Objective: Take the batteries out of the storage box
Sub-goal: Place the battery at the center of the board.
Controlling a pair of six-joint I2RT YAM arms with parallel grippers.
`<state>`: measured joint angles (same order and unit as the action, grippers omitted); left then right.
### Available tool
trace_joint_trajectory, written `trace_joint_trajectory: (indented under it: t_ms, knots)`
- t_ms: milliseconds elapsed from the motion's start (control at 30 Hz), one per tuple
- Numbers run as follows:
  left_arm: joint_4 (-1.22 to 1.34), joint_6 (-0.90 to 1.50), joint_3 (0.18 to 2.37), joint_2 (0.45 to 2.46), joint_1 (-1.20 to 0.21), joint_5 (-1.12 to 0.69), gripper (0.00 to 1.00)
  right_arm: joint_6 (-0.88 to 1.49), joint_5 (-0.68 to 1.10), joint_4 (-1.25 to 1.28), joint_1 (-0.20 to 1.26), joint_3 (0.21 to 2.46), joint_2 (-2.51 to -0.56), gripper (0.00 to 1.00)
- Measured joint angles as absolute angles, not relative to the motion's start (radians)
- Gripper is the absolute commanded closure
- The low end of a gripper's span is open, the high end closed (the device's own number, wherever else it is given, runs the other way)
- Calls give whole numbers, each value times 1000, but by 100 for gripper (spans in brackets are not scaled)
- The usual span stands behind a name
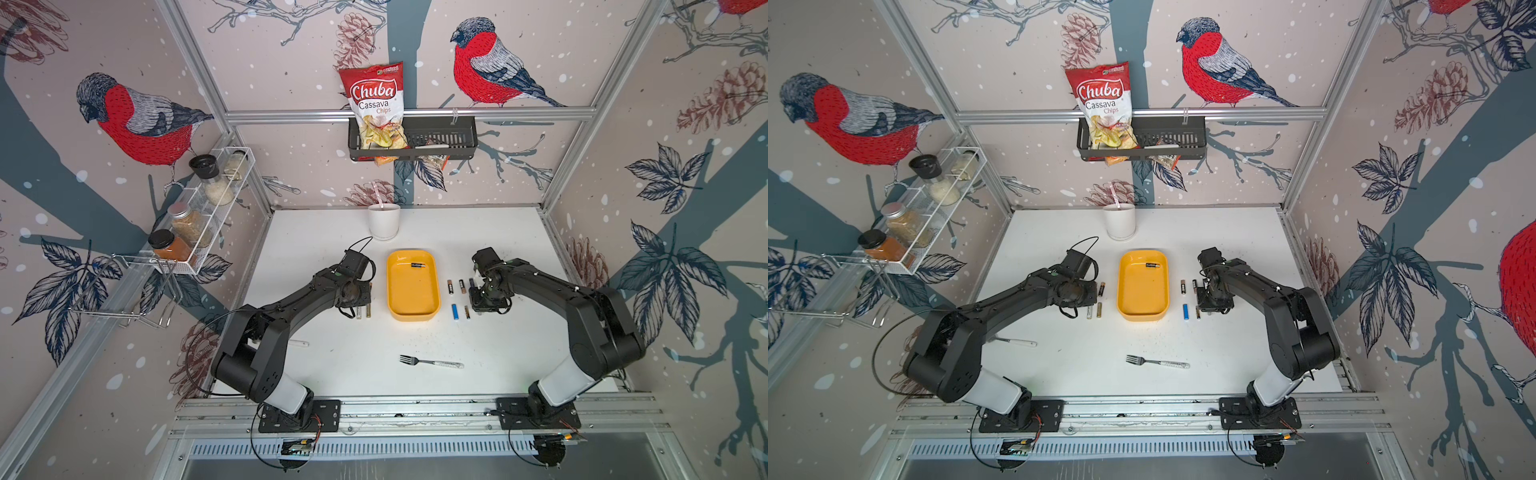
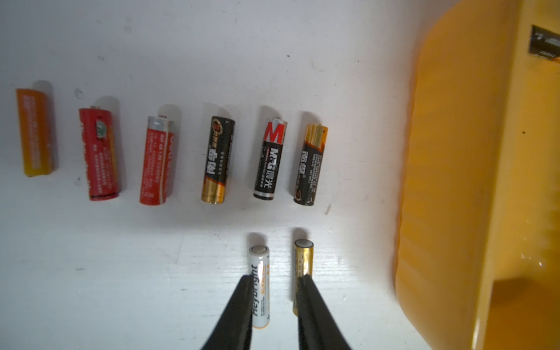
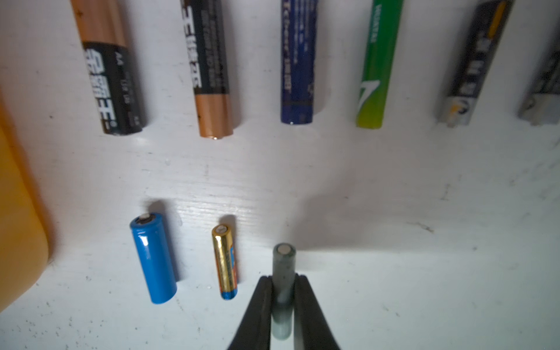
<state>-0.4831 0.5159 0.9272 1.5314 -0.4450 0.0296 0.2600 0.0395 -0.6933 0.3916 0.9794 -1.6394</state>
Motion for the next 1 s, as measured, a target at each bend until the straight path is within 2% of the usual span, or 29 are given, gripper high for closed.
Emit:
trace_joint_trajectory:
  t_ms: [567, 1000]
  knots:
    - [-483, 516, 927, 1536, -445, 28, 70, 257, 39, -682, 390, 976, -1695, 81]
    - [-483, 516, 930, 1536, -445, 28, 70, 257, 40, -682, 392, 978, -1695, 74]
